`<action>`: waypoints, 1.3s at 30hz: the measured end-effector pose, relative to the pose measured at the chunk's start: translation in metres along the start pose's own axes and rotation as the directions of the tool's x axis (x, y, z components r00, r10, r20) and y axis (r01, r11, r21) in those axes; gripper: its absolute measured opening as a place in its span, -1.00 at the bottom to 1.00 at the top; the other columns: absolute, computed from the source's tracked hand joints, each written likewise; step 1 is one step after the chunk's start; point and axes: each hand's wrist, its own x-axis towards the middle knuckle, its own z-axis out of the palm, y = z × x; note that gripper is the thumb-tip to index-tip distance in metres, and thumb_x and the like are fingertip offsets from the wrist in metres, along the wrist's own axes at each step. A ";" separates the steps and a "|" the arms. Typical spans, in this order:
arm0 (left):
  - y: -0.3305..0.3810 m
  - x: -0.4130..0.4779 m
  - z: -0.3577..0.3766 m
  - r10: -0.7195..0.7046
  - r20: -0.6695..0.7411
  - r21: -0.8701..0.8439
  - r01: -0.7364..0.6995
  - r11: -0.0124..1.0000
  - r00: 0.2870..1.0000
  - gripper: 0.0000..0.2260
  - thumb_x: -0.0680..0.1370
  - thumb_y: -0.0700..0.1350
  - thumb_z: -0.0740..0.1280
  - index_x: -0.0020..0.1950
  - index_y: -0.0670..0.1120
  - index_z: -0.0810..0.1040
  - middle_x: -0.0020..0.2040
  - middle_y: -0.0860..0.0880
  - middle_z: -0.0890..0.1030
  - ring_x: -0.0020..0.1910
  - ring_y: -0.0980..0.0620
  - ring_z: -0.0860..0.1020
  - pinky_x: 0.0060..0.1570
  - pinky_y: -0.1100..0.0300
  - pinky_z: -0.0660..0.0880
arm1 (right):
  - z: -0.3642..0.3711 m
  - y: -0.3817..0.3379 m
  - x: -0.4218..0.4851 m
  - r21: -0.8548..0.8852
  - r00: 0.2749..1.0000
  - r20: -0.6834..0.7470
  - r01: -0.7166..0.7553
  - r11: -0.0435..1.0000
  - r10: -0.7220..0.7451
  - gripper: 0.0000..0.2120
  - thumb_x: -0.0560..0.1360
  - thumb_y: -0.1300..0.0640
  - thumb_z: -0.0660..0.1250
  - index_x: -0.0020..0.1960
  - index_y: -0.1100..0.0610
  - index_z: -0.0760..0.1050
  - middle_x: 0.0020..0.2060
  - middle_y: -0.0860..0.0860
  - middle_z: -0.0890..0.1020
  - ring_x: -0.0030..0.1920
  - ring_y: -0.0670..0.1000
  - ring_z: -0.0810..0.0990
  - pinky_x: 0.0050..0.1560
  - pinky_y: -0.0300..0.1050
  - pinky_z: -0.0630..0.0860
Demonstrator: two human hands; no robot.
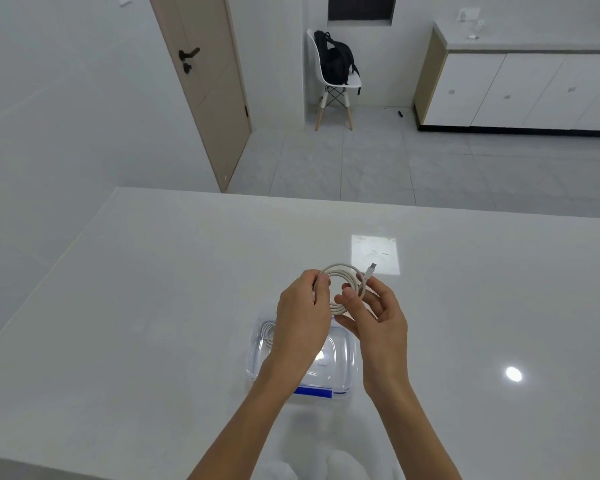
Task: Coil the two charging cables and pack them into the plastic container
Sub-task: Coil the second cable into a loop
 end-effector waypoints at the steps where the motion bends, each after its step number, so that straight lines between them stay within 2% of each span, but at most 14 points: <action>1: 0.001 0.000 0.000 0.007 0.000 0.013 -0.007 1.000 1.000 -0.79 0.67 -0.03 0.13 0.11 -0.06 0.53 -0.11 0.06 0.58 -0.16 0.06 0.56 -0.14 0.31 0.50 | 0.001 0.003 -0.002 -0.028 0.999 -0.013 0.029 0.999 -0.030 -0.63 0.51 0.16 0.42 0.31 0.08 0.52 0.00 0.01 0.72 -0.08 -0.01 0.73 -0.07 -0.13 0.67; 4: 0.003 -0.002 -0.002 0.015 0.017 0.026 -0.015 1.000 1.000 -0.80 0.68 -0.02 0.11 0.07 -0.06 0.49 -0.15 0.02 0.58 -0.21 0.06 0.55 -0.24 0.33 0.46 | 0.002 0.007 -0.007 -0.190 0.980 -0.014 0.191 0.963 -0.197 -0.60 0.52 0.09 0.36 0.35 -0.05 0.48 0.08 -0.09 0.70 -0.09 -0.01 0.71 -0.03 -0.02 0.68; 6: 0.004 -0.003 -0.004 0.001 0.030 0.021 -0.002 1.000 1.000 -0.79 0.68 -0.01 0.10 0.09 -0.06 0.47 -0.15 0.02 0.57 -0.23 0.07 0.54 -0.25 0.35 0.45 | 0.001 0.008 -0.010 -0.237 0.951 0.040 0.307 0.922 -0.306 -0.60 0.52 0.09 0.33 0.34 -0.13 0.44 0.04 -0.25 0.65 -0.09 0.04 0.68 -0.18 -0.07 0.69; 10: 0.008 -0.012 -0.002 0.028 0.137 -0.014 -0.026 1.000 0.990 -0.71 0.68 -0.02 0.09 0.39 0.13 0.36 -0.12 0.05 0.55 -0.27 0.13 0.52 -0.22 0.40 0.48 | -0.009 0.010 -0.010 -0.300 0.922 0.062 0.382 0.874 -0.382 -0.56 0.58 0.26 0.29 0.37 -0.11 0.39 -0.03 -0.28 0.63 -0.14 0.00 0.66 -0.26 -0.20 0.66; 13: 0.005 -0.020 0.005 0.144 0.185 -0.035 -0.140 0.990 0.972 -0.59 0.69 -0.08 0.10 0.48 0.29 0.23 -0.06 -0.04 0.59 -0.18 0.08 0.56 -0.09 0.24 0.57 | -0.021 0.013 -0.013 -0.325 0.934 0.023 0.345 0.880 -0.358 -0.53 0.59 0.26 0.29 0.38 -0.17 0.38 0.05 -0.10 0.66 -0.14 -0.07 0.68 -0.15 -0.24 0.65; 15: 0.005 -0.027 0.012 0.185 0.189 -0.041 -0.180 0.983 0.965 -0.62 0.68 -0.10 0.11 0.45 0.24 0.33 0.00 -0.04 0.58 -0.07 0.08 0.57 -0.01 0.18 0.56 | -0.029 0.015 -0.014 -0.303 0.958 -0.029 0.265 0.915 -0.287 -0.54 0.60 0.21 0.28 0.41 -0.18 0.39 0.01 -0.18 0.69 -0.13 -0.07 0.70 -0.04 -0.19 0.65; 17: 0.009 -0.032 0.020 0.171 0.212 -0.009 -0.173 0.985 0.962 -0.65 0.68 -0.08 0.11 0.44 0.17 0.38 0.00 0.01 0.53 -0.05 0.11 0.53 -0.04 0.27 0.50 | -0.038 0.017 -0.014 -0.269 0.971 -0.078 0.199 0.942 -0.228 -0.57 0.61 0.20 0.28 0.42 -0.11 0.42 -0.07 -0.25 0.69 -0.15 -0.09 0.70 0.00 -0.10 0.66; 20: 0.011 -0.036 0.028 0.095 0.306 0.061 -0.119 0.991 0.947 -0.60 0.67 -0.12 0.07 0.51 0.10 0.29 0.07 -0.02 0.47 0.01 0.06 0.50 -0.03 0.24 0.46 | -0.046 0.019 -0.016 -0.241 0.975 -0.111 0.164 0.957 -0.195 -0.62 0.61 0.21 0.28 0.38 -0.08 0.48 -0.07 -0.15 0.70 -0.22 -0.09 0.69 -0.06 -0.05 0.68; 22: 0.009 -0.034 0.030 0.038 0.393 0.114 -0.090 0.989 0.919 -0.54 0.64 -0.16 0.08 0.54 0.09 0.20 0.17 -0.07 0.47 0.06 0.00 0.52 0.02 0.14 0.51 | -0.050 0.020 -0.018 -0.218 0.979 -0.112 0.141 0.966 -0.168 -0.63 0.60 0.22 0.29 0.35 -0.09 0.50 0.02 -0.03 0.69 -0.22 -0.10 0.69 -0.20 -0.18 0.67; 27: 0.012 -0.032 0.031 0.065 0.497 0.140 -0.154 0.978 0.865 -0.42 0.65 -0.18 0.07 0.55 0.30 -0.05 -0.03 -0.09 0.42 -0.22 0.04 0.45 -0.25 0.26 0.37 | -0.054 0.018 -0.018 -0.183 0.987 -0.112 0.094 0.979 -0.116 -0.65 0.58 0.19 0.32 0.33 -0.07 0.49 -0.01 0.15 0.68 -0.24 0.00 0.72 -0.28 -0.22 0.64; 29: 0.009 -0.030 0.032 0.098 0.494 0.143 -0.192 0.971 0.864 -0.48 0.68 -0.14 0.06 0.54 0.32 0.03 -0.09 -0.07 0.41 -0.25 0.06 0.44 -0.30 0.30 0.35 | -0.055 0.014 -0.017 -0.178 0.988 -0.096 0.099 0.979 -0.117 -0.67 0.57 0.20 0.34 0.29 -0.06 0.46 -0.04 0.17 0.68 -0.27 0.03 0.73 -0.28 -0.18 0.65; 34: 0.000 -0.025 0.032 0.093 0.383 0.103 -0.143 0.984 0.919 -0.66 0.68 -0.05 0.09 0.44 0.13 0.40 -0.04 -0.03 0.60 -0.15 0.07 0.51 -0.16 0.32 0.44 | -0.052 0.011 -0.022 -0.251 0.984 -0.060 0.150 0.956 -0.170 -0.73 0.58 0.19 0.32 0.24 -0.03 0.48 -0.03 0.09 0.67 -0.31 0.07 0.73 -0.24 -0.01 0.69; 37: -0.001 -0.024 0.027 0.090 0.352 0.070 -0.123 0.990 0.932 -0.68 0.68 -0.07 0.12 0.40 0.10 0.46 -0.07 0.01 0.63 -0.24 0.12 0.48 -0.24 0.42 0.36 | -0.053 0.016 -0.023 -0.333 0.966 0.004 0.244 0.911 -0.258 -0.73 0.60 0.24 0.28 0.23 -0.02 0.55 -0.02 -0.08 0.69 -0.24 0.02 0.73 -0.23 0.00 0.69; 39: 0.001 -0.022 0.023 0.085 0.341 0.048 -0.107 0.993 0.936 -0.69 0.68 -0.08 0.13 0.39 0.09 0.48 -0.20 0.09 0.59 -0.34 0.21 0.49 -0.30 0.45 0.37 | -0.054 0.016 -0.021 -0.367 0.956 0.061 0.289 0.884 -0.288 -0.71 0.60 0.28 0.28 0.21 0.00 0.60 -0.02 -0.11 0.69 -0.19 0.03 0.72 -0.22 0.00 0.69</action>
